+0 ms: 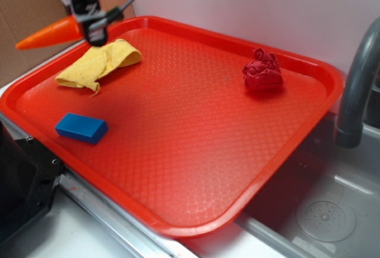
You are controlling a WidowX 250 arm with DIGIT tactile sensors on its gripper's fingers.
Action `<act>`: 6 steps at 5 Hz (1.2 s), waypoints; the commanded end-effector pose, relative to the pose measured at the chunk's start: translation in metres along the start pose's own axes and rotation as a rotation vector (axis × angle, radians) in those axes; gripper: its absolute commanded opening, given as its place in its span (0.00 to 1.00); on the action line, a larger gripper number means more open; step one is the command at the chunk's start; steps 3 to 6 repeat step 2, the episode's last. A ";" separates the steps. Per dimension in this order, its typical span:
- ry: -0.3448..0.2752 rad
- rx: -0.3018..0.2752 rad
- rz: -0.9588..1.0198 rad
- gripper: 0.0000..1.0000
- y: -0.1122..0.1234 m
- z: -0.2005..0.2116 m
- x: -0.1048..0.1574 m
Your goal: Grab the carrot.
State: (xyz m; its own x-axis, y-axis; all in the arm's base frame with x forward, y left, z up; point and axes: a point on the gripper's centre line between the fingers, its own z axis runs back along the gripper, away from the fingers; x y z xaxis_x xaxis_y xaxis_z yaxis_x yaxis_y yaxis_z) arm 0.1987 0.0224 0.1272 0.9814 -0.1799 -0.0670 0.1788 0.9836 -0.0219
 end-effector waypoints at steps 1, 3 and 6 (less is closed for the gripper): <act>-0.138 0.027 0.084 0.00 -0.022 0.066 0.015; -0.130 0.020 0.088 0.00 -0.016 0.064 0.014; -0.130 0.020 0.088 0.00 -0.016 0.064 0.014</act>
